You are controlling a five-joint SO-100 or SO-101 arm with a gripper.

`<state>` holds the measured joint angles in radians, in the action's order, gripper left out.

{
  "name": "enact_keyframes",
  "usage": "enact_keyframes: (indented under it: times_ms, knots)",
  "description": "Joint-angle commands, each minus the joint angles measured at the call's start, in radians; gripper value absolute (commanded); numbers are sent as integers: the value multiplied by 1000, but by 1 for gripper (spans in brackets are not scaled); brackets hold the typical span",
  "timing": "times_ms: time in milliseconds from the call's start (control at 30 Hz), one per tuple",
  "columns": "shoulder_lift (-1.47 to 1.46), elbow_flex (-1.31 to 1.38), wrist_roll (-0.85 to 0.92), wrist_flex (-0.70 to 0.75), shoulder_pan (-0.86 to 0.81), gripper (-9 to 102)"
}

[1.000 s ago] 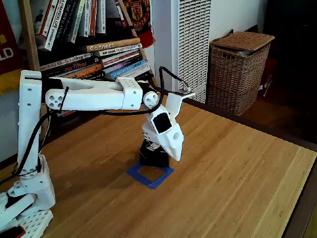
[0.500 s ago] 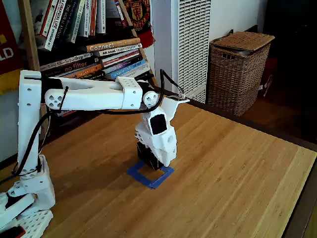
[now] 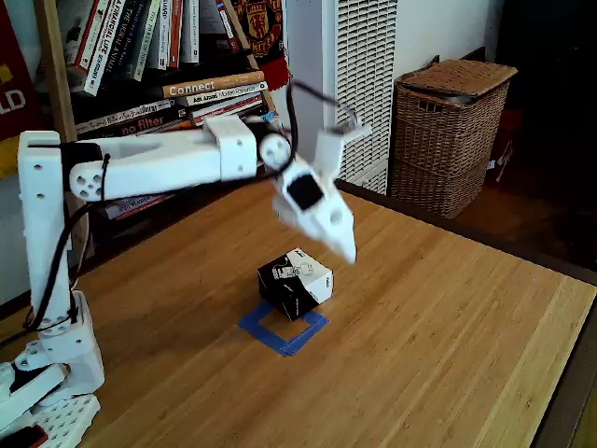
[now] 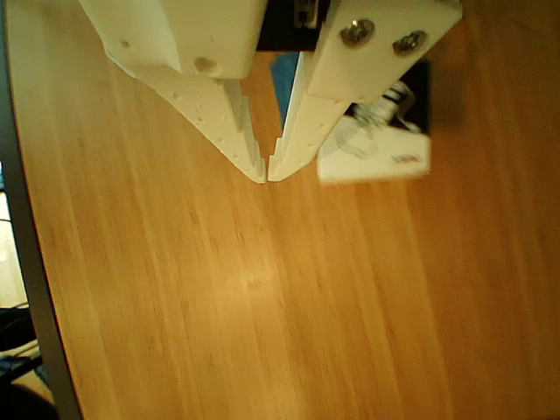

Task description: Push the box on top of the target

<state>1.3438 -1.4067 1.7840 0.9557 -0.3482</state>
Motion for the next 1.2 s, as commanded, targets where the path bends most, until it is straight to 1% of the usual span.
enact_keyframes:
  times_ms: [0, 167, 300, 467, 633, 1167]
  knots:
    - [-31, 78, -121, -55, 71, 0]
    - [-101, 110, -259, -120, 161, 0]
    - [-130, 117, -278, -107, 204, 0]
    - [-135, 83, -261, -91, 227, 0]
    - [-160, 78, -221, -35, 244, 0]
    - [-193, 51, -161, 3, 262, 0]
